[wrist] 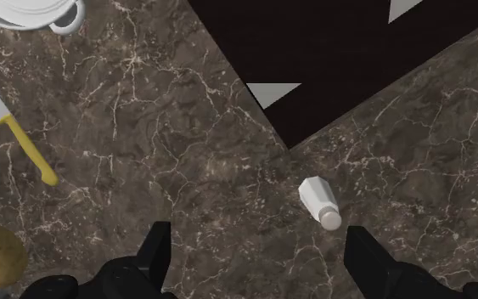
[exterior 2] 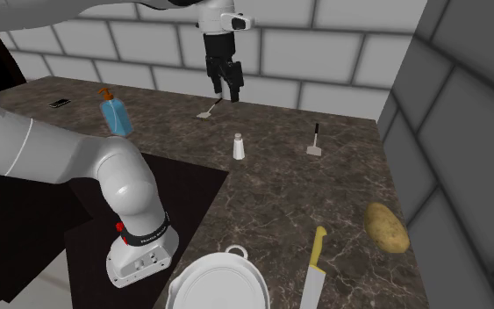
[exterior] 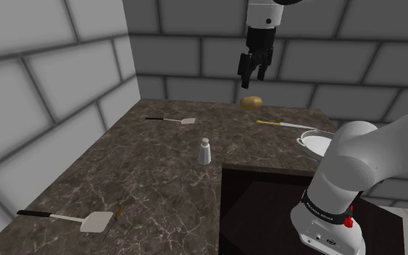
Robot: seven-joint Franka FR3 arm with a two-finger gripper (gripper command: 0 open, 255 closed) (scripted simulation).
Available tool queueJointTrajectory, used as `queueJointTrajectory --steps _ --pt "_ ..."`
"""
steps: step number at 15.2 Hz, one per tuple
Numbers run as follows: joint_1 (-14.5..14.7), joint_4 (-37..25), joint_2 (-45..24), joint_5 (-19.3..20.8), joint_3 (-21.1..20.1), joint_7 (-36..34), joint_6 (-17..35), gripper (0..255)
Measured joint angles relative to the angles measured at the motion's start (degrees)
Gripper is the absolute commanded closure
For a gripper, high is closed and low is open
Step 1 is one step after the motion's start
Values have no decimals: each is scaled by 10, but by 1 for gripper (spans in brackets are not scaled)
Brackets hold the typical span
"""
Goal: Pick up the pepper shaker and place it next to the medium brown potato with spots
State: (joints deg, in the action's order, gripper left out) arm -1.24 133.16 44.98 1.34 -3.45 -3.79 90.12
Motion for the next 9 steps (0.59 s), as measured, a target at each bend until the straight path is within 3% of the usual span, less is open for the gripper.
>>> queueJointTrajectory --steps 4,9 --pt "8 33 -4 -5 -8 0 43 0" --pt "26 86 -42 -14 -30 -1 152 0"
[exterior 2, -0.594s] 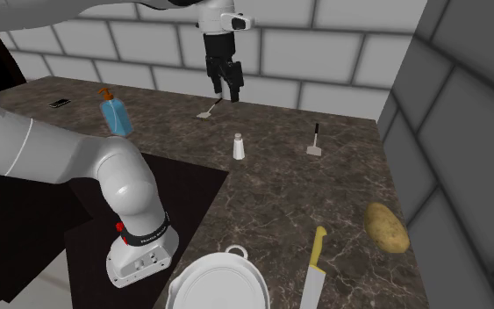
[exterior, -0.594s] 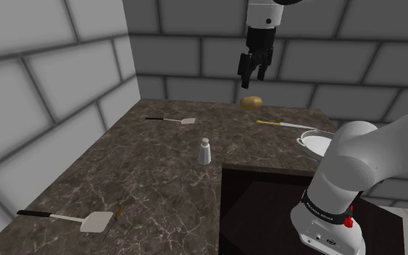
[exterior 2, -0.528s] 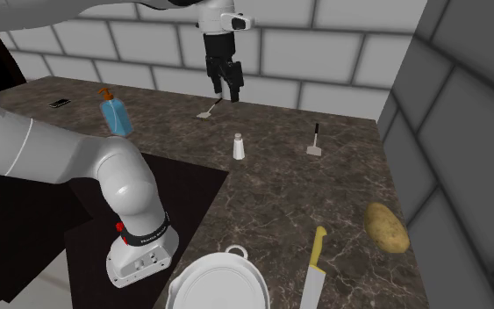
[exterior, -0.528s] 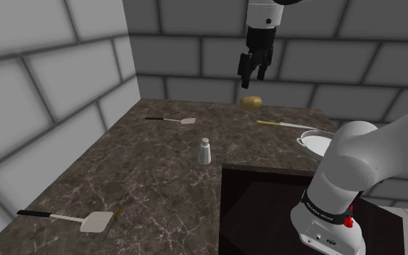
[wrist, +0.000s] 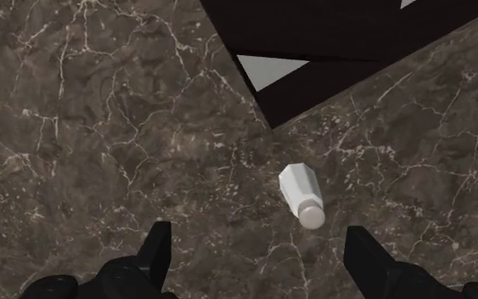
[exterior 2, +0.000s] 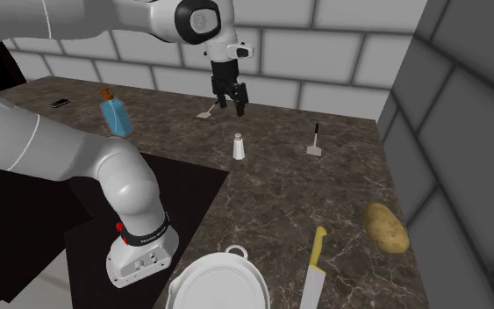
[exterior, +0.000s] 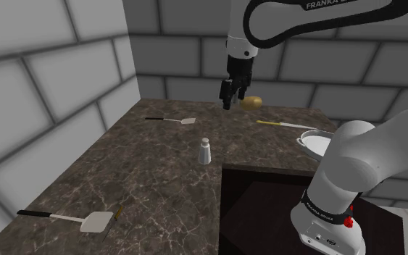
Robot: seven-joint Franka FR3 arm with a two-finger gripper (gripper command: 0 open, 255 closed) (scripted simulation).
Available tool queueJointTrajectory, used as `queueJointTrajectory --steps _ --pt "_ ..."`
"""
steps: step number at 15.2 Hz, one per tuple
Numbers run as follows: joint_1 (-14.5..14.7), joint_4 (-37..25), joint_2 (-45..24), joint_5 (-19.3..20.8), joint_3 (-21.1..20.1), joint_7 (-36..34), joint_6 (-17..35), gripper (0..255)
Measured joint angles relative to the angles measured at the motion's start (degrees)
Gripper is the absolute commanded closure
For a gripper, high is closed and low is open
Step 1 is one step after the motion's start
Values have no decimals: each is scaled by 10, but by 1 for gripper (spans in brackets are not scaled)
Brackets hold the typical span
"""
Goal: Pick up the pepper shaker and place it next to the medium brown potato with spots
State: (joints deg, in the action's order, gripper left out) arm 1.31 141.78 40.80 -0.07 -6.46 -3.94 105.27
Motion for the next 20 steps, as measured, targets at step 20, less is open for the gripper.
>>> queueJointTrajectory --steps 20 --pt "20 88 -227 20 -73 -28 359 0"
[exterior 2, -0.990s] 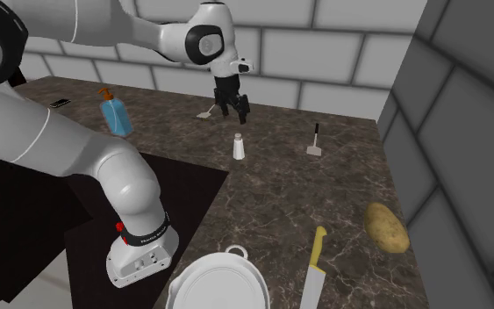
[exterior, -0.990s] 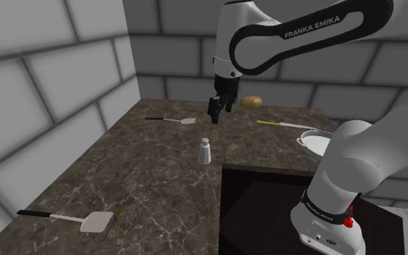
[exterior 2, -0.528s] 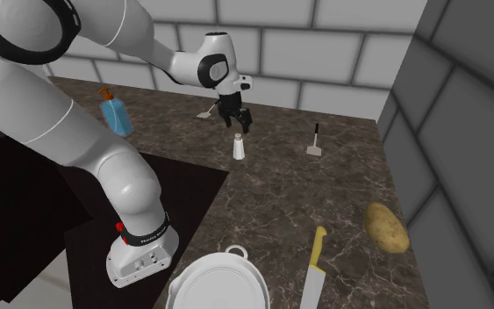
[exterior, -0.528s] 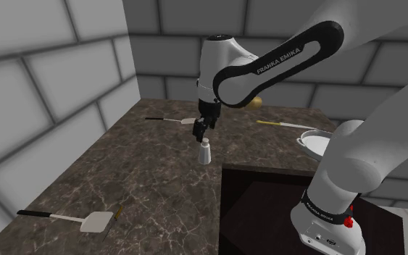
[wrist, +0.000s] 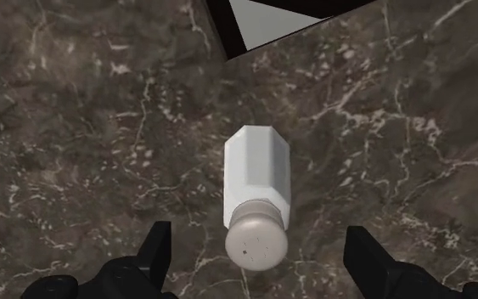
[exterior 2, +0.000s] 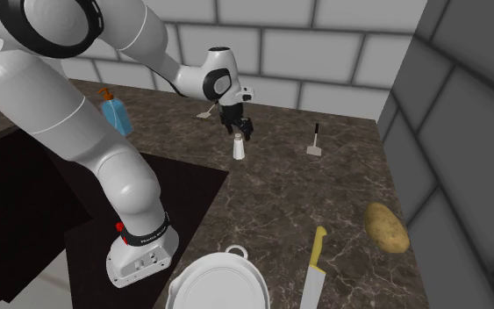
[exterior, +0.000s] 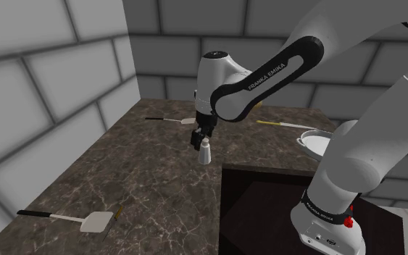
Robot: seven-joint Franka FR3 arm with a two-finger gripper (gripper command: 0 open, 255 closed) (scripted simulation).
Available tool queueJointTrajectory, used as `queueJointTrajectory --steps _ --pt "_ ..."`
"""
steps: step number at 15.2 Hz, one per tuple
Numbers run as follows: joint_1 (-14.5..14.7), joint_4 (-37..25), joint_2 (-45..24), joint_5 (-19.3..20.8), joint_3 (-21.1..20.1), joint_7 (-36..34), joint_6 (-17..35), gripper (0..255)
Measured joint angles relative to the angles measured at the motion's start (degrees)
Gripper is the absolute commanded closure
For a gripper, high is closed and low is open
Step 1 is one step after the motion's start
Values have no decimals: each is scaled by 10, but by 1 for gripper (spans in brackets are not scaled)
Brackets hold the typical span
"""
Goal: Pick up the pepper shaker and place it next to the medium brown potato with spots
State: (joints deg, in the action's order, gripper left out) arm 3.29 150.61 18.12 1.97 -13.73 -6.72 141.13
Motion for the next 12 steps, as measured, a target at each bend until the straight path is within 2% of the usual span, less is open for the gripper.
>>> queueJointTrajectory --steps 6,7,12 --pt "-1 1 -5 2 0 -1 7 0" --pt "-1 1 -5 2 0 -1 7 255" --pt "-1 1 -5 2 0 -1 7 255"
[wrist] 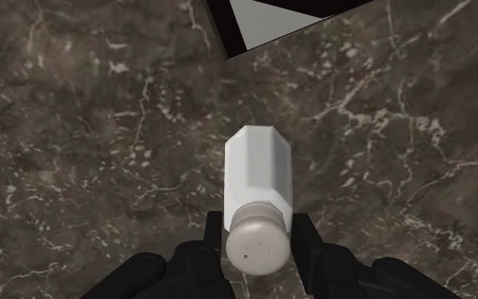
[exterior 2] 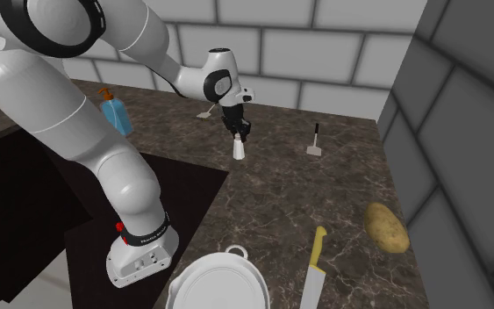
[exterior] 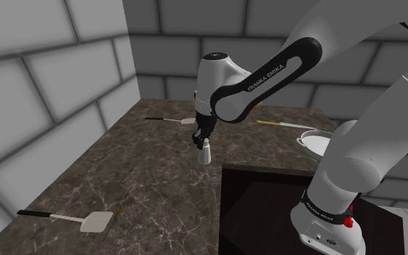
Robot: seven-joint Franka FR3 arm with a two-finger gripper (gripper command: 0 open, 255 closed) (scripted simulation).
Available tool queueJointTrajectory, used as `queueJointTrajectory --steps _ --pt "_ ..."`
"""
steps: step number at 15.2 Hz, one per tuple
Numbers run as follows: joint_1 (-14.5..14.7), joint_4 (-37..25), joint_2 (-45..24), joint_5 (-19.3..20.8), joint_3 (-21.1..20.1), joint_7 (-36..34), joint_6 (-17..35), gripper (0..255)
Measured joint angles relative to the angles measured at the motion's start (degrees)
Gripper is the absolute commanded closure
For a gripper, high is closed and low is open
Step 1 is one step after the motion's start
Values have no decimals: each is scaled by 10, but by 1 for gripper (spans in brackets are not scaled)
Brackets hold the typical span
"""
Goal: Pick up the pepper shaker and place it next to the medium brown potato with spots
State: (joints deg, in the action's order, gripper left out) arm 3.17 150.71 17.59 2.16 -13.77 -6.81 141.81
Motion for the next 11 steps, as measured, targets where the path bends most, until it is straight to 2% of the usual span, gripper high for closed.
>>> queueJointTrajectory --steps 5,11 --pt "0 0 0 0 0 0 0 255" --pt "4 -19 27 -9 6 11 -46 255"
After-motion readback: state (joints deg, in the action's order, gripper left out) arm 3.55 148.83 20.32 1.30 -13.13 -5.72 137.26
